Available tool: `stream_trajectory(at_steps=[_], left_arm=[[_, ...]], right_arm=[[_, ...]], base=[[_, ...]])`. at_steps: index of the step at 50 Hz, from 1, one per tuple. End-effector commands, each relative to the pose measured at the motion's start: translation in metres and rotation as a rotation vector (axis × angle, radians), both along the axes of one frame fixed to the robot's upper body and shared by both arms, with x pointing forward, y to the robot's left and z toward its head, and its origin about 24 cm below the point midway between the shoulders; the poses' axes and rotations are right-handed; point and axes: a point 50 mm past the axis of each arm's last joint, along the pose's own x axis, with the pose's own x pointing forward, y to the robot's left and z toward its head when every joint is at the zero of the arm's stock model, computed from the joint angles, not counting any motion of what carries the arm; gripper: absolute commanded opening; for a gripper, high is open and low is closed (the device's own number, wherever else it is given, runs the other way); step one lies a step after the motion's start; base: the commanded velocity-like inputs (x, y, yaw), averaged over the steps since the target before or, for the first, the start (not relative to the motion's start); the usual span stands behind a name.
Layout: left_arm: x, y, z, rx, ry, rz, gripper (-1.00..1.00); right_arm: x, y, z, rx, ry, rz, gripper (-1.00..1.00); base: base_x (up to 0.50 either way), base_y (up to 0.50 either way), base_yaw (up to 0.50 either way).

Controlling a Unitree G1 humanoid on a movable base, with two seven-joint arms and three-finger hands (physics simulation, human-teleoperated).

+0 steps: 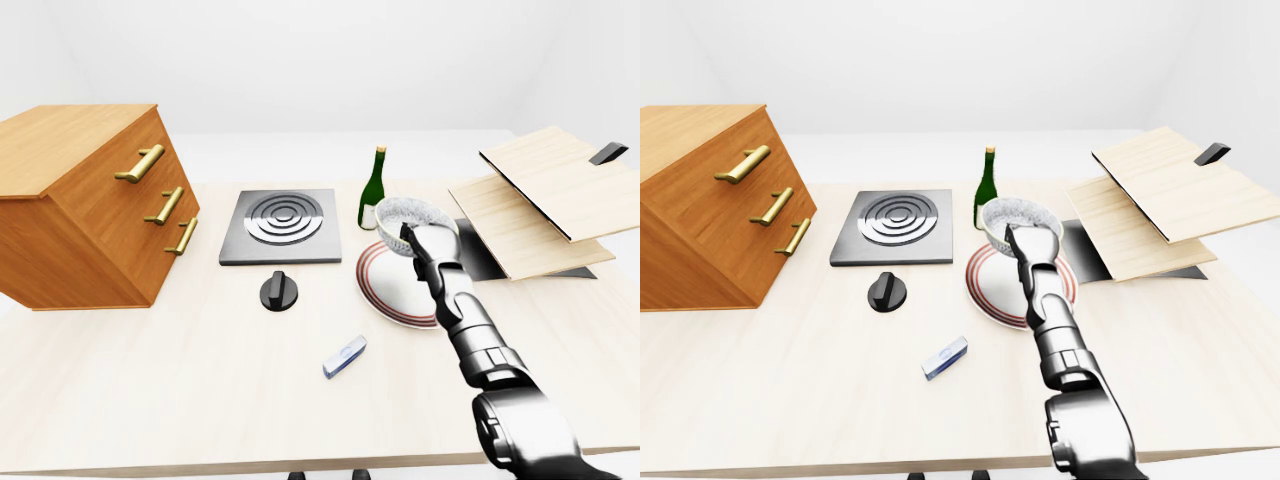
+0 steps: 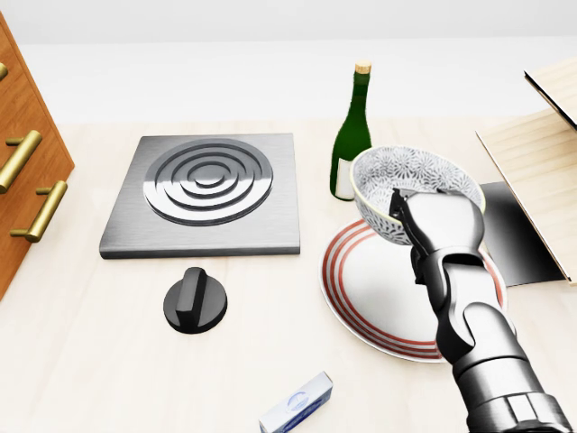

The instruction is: Pick up the akita bowl and put it on the plate.

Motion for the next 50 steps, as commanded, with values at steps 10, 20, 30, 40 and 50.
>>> stream_trajectory(at_steps=[10,20,30,40,50], left_arm=[[0.0,0.0,0.0,-0.001,-0.001,-0.002,1.0],[0.0,0.0,0.0,0.0,-0.001,0.0,1.0],[0.0,0.0,0.0,-0.005,-0.006,-0.001,1.0],[0.0,0.0,0.0,-0.004,-0.005,-0.001,1.0],[0.0,0.0,0.0,-0.002,-0.004,0.0,1.0]], right_arm=[[0.011,0.005,-0.008,-0.174,-0.063,0.021,-1.0],[0.007,0.002,-0.019,-0.214,-0.017,0.021,-1.0],[0.0,-0.005,-0.027,-0.211,-0.02,0.006,-1.0],[-0.01,-0.019,-0.04,-0.153,-0.014,-0.049,-1.0],[-0.018,-0.021,-0.044,-0.124,-0.022,-0.053,-1.0]], base=[[0.0,0.0,0.0],[0.0,0.0,0.0],[0.0,0.0,0.0],[0.0,0.0,0.0],[0.0,0.0,0.0]])
